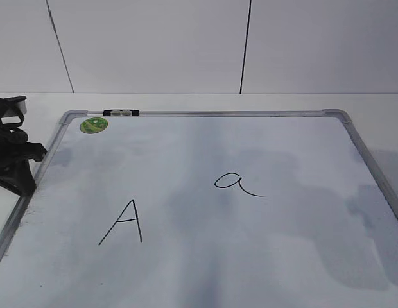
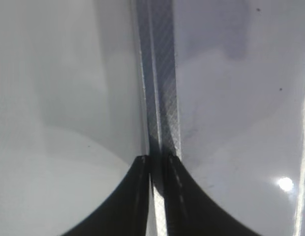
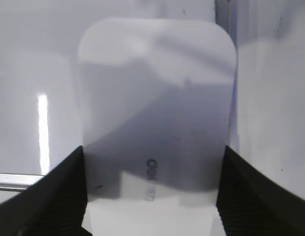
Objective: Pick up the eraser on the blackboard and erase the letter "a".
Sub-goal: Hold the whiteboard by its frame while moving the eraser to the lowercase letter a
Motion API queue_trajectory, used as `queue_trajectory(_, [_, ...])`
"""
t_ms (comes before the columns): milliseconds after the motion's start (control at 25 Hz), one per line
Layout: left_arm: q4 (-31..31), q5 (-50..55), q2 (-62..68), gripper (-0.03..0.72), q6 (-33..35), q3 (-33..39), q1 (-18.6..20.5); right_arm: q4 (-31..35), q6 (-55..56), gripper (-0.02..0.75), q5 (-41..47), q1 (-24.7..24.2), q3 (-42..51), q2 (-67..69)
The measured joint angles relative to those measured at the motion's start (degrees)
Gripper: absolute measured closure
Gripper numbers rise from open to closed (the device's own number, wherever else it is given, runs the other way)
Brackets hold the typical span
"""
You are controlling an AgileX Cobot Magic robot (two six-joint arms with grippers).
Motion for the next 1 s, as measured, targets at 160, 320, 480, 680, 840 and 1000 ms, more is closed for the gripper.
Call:
queue_trajectory(160, [-0.21, 0.4, 0.63, 0.646, -0.25, -0.44, 0.0, 0.0, -0.19, 0.167, 0.0, 0.0, 0.0, 0.0])
queue_trajectory(320, [-0.47, 1.15, 1.23, 0.65, -0.47, -0.88, 0.11, 0.0, -0.44, 0.167, 0.43, 0.0, -0.54, 0.0])
queue_trajectory(480, [-0.47, 1.78, 1.36, 0.65, -0.47, -1.49, 0.11, 0.1, -0.97, 0.167, 1.83, 0.0, -3.55, 0.35])
queue_trajectory(680, [-0.47, 2.22, 1.44, 0.65, -0.51, -1.83, 0.11, 0.34, -2.2, 0.167, 4.53, 0.72, -7.79, 5.77])
queue_trajectory(840, [-0.47, 2.27, 1.44, 0.649, -0.51, -1.92, 0.11, 0.99, -2.45, 0.167, 4.56, 4.0, -11.23, 10.51])
queue_trajectory(1000, [-0.35, 2.35, 1.44, 0.648, -0.51, -1.92, 0.11, 1.32, -2.47, 0.167, 3.39, 8.91, -15.13, 17.03])
